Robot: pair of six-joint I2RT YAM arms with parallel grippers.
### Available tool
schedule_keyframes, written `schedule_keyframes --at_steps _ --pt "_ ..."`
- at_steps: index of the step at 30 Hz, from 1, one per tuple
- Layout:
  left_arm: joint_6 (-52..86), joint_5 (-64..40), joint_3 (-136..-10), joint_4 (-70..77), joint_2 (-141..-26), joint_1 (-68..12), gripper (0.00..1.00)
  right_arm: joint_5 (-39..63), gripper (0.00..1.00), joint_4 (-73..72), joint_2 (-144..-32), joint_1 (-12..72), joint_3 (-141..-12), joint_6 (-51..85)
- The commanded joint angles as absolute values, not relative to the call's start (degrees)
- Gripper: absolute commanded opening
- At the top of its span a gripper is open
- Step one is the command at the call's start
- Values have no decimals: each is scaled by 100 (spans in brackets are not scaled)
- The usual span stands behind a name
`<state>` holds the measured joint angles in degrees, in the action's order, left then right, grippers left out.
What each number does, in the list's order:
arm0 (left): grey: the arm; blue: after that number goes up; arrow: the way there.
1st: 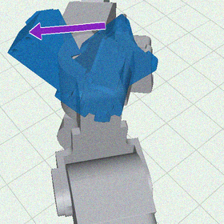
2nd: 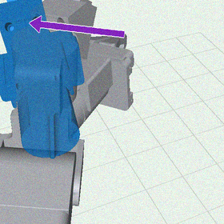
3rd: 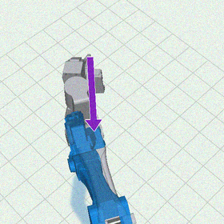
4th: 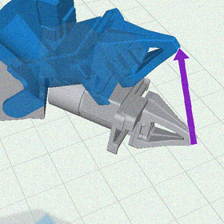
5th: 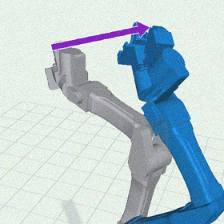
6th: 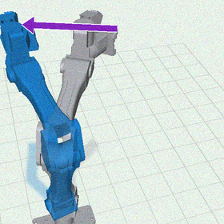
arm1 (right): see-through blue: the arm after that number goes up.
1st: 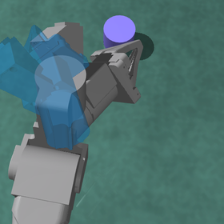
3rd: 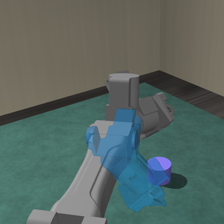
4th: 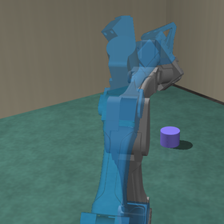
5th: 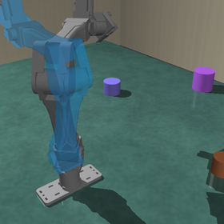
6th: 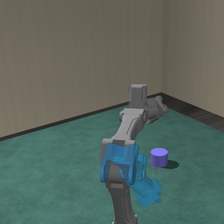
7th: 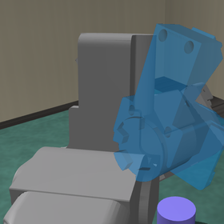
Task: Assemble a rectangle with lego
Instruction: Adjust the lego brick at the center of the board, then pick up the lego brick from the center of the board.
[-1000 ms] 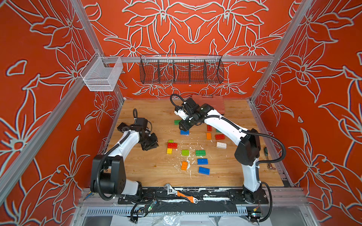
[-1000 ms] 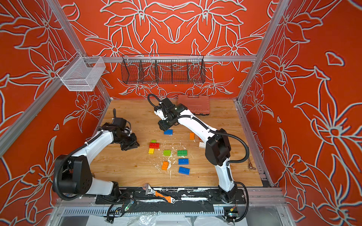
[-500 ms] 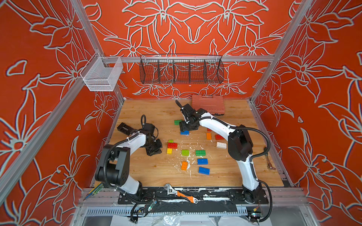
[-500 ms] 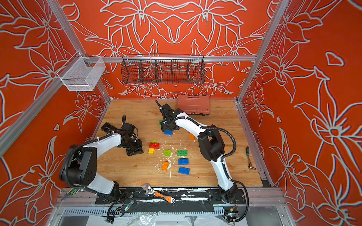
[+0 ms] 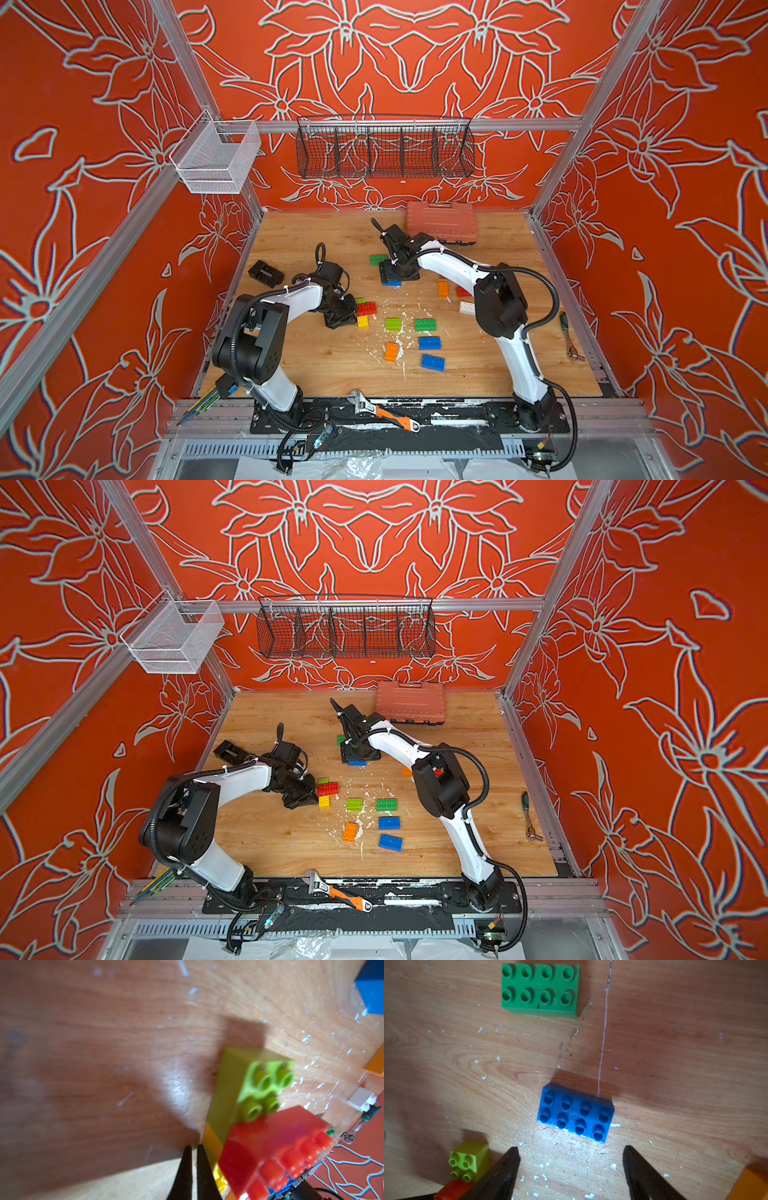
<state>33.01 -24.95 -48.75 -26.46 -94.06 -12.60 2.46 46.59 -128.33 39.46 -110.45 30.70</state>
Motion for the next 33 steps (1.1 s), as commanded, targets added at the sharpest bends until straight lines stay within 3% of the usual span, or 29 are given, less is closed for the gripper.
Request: schedule_keyframes --at_steps 1,16,33 --pt "3485 -2520 -4860 -2518 -9695 -1441 8 195 81 4863 -12955 3922 -11241 3234" --pt "3414 -1802 -4586 -3023 -8891 -1547 11 142 84 5206 -13609 3937 -12035 3276" --pt "3416 -1715 -4330 -3007 -8496 -1538 13 -227 76 5515 -14018 3977 -12502 3070"
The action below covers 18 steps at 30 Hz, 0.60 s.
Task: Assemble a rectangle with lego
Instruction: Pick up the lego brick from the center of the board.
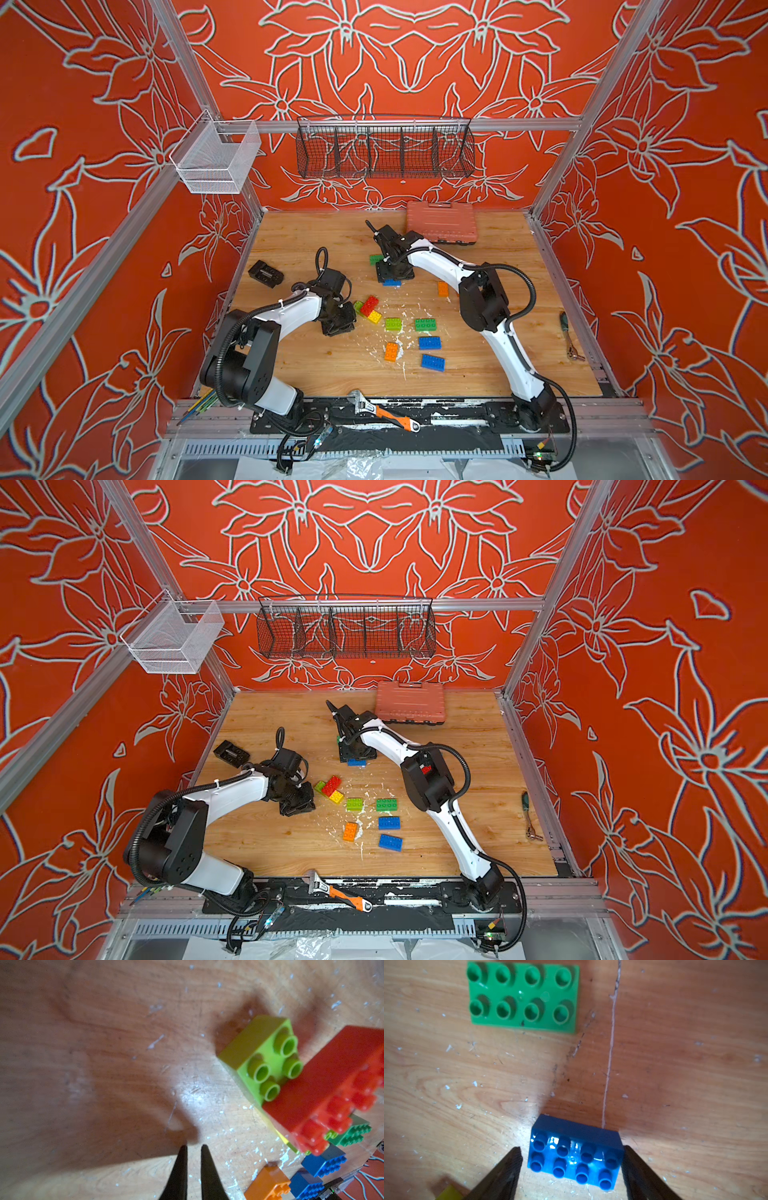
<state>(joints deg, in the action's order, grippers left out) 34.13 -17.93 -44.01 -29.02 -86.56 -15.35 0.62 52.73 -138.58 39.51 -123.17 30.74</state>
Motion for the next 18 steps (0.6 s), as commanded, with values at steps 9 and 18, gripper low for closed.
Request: schedule_keyframes --at_steps 9,18 --pt "3420 -1698 -4178 -2979 -8364 -1494 14 -325 73 5726 -14238 4024 -12796 2879" --pt "3413 -1705 -4105 -2972 -8290 -1442 14 -463 70 5860 -14308 4104 -12920 2783"
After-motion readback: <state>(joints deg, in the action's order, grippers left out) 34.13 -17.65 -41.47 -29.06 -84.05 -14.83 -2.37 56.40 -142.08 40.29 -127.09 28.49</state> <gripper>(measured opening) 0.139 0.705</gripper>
